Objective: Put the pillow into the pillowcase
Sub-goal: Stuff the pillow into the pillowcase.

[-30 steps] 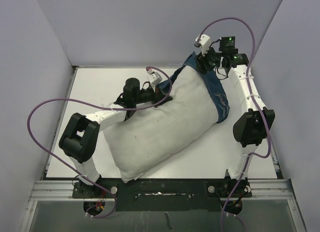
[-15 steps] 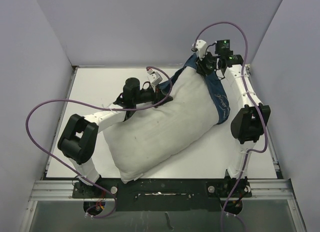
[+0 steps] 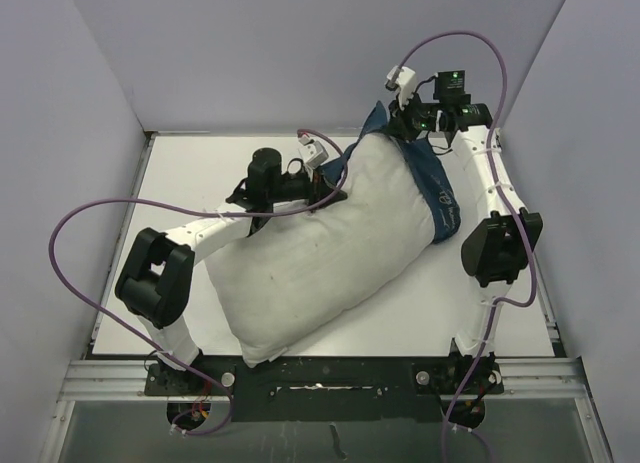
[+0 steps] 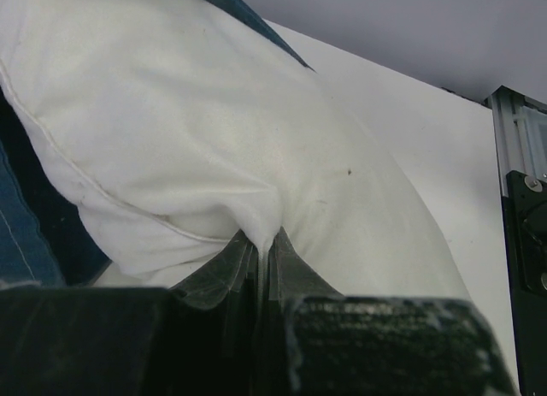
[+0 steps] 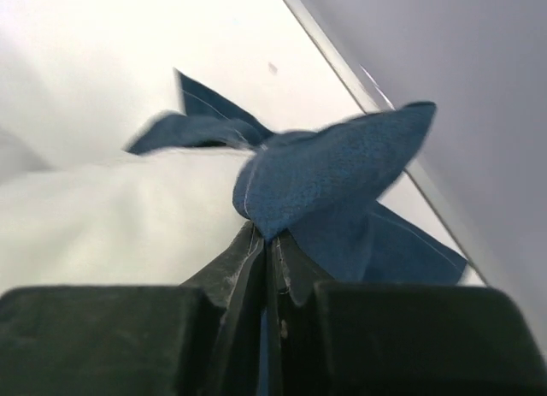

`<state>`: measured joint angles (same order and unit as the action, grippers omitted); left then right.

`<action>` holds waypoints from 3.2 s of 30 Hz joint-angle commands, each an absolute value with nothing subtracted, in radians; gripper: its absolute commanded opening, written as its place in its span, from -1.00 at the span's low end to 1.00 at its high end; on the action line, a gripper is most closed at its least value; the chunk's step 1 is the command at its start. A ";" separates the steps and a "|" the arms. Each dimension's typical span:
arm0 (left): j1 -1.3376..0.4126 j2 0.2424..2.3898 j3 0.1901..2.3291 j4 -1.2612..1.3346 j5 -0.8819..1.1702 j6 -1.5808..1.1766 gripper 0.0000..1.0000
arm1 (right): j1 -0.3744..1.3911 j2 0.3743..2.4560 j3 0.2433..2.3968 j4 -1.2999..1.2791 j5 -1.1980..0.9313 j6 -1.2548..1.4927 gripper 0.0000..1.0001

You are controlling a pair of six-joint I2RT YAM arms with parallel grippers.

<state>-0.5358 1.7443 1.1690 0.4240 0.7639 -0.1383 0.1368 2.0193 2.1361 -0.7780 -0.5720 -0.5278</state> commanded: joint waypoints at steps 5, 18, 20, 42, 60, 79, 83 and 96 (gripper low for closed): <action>-0.532 1.745 1.320 0.432 0.808 -0.157 -0.89 | 0.190 1.834 2.064 -0.530 -0.931 -0.247 -1.00; -0.481 1.603 1.402 0.223 0.402 -0.224 0.30 | 0.169 1.797 1.950 -0.563 -0.885 -0.291 -1.00; -0.482 1.635 1.444 0.198 0.380 -0.221 0.30 | 0.169 1.802 1.956 -0.560 -0.887 -0.285 -1.00; -0.553 2.114 1.607 0.552 0.603 -0.386 -0.65 | 0.225 1.814 1.980 -0.541 -0.894 -0.225 -1.00; -0.567 2.484 2.196 1.354 0.618 -0.634 -1.00 | 0.228 1.716 1.897 -0.428 -0.921 0.075 -1.00; -0.581 2.552 2.062 1.487 0.661 -0.760 -1.00 | 0.187 1.820 1.920 -0.503 -0.895 0.181 -1.00; -0.580 2.585 2.098 1.483 0.688 -0.793 -1.00 | 0.227 1.813 1.979 -0.471 -1.070 0.226 -1.00; -0.650 2.541 2.048 1.373 0.801 -0.637 -1.00 | 0.057 1.926 1.901 -0.602 -0.809 0.220 -1.00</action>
